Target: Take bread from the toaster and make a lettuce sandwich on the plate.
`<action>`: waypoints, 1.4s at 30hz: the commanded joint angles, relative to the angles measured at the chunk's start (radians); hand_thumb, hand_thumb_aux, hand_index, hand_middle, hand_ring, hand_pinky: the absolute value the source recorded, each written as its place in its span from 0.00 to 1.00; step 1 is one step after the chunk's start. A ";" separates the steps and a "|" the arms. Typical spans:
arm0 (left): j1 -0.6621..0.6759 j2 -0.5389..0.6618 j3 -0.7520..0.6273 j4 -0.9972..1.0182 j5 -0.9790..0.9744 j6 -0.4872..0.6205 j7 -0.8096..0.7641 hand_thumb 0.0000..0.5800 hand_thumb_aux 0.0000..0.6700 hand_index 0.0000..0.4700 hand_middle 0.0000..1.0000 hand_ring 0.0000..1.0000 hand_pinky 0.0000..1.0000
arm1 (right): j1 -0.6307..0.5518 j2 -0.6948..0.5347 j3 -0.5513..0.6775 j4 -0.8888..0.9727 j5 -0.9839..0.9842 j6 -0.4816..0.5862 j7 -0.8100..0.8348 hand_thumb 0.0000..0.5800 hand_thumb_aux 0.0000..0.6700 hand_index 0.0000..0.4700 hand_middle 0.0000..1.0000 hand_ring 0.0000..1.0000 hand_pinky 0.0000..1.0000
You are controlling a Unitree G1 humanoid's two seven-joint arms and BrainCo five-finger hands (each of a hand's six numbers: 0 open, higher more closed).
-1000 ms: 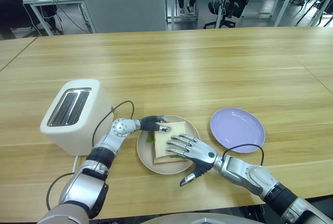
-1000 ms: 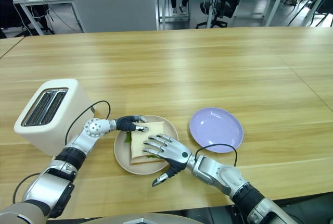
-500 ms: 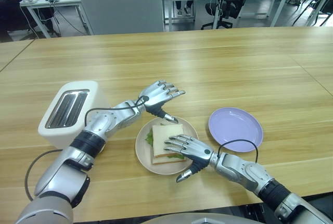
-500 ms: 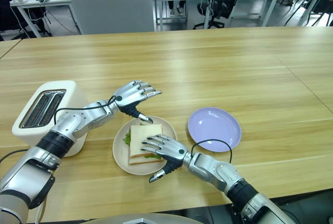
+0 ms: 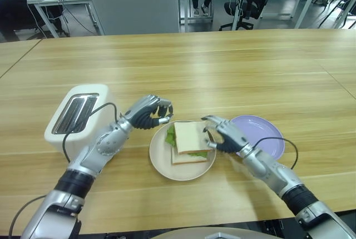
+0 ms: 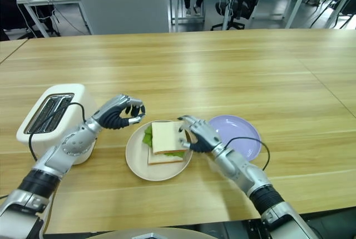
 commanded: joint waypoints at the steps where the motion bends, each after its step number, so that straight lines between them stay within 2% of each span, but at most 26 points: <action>1: 0.089 0.039 -0.011 -0.100 -0.208 0.035 -0.218 1.00 1.00 0.98 1.00 1.00 1.00 | 0.059 -0.017 0.040 -0.069 0.288 -0.064 0.273 1.00 1.00 0.98 1.00 1.00 1.00; 4: 0.175 0.076 -0.061 -0.178 -0.295 0.117 -0.383 1.00 1.00 0.98 1.00 1.00 1.00 | 0.112 -0.072 0.097 -0.141 0.425 -0.082 0.480 1.00 1.00 0.98 1.00 1.00 1.00; 8: 0.259 0.126 -0.131 -0.202 -0.215 0.234 -0.519 1.00 1.00 0.98 1.00 1.00 1.00 | 0.171 -0.137 0.175 -0.188 0.459 -0.057 0.685 1.00 1.00 0.98 1.00 1.00 1.00; 12: 0.314 0.161 -0.178 -0.213 -0.070 0.354 -0.560 1.00 1.00 0.98 1.00 1.00 1.00 | 0.212 -0.182 0.230 -0.200 0.415 0.003 0.826 1.00 1.00 0.98 1.00 1.00 1.00; 16: 0.325 0.153 -0.225 -0.169 0.154 0.427 -0.514 1.00 1.00 0.98 1.00 1.00 1.00 | 0.215 -0.171 0.233 -0.159 0.316 0.016 0.831 1.00 1.00 0.98 1.00 1.00 1.00; 23: 0.246 0.059 -0.318 -0.028 0.532 0.493 -0.346 1.00 1.00 0.98 1.00 1.00 1.00 | 0.150 -0.078 0.248 -0.014 0.017 0.038 0.657 1.00 1.00 0.98 1.00 1.00 1.00; 29: 0.155 -0.068 -0.375 0.128 0.728 0.508 -0.154 1.00 1.00 0.98 1.00 1.00 1.00 | -0.001 0.026 0.324 0.206 -0.307 0.105 0.343 1.00 1.00 0.98 1.00 1.00 1.00; 33: -0.011 -0.156 -0.385 0.292 0.886 0.557 0.098 1.00 1.00 0.98 1.00 1.00 1.00 | -0.170 0.129 0.358 0.415 -0.474 0.245 -0.008 1.00 1.00 0.98 1.00 1.00 1.00; 37: -0.200 -0.241 -0.360 0.470 0.948 0.594 0.405 1.00 1.00 0.98 1.00 1.00 1.00 | -0.355 0.205 0.361 0.643 -0.533 0.363 -0.296 1.00 1.00 0.98 1.00 1.00 1.00; 39: -0.254 -0.255 -0.340 0.511 0.955 0.587 0.543 1.00 1.00 0.98 1.00 1.00 1.00 | -0.418 0.224 0.357 0.717 -0.527 0.374 -0.375 1.00 1.00 0.98 1.00 1.00 1.00; 42: -0.257 -0.229 -0.315 0.446 0.954 0.553 0.674 1.00 1.00 0.98 1.00 1.00 1.00 | -0.456 0.213 0.332 0.718 -0.494 0.336 -0.454 1.00 1.00 0.98 1.00 1.00 1.00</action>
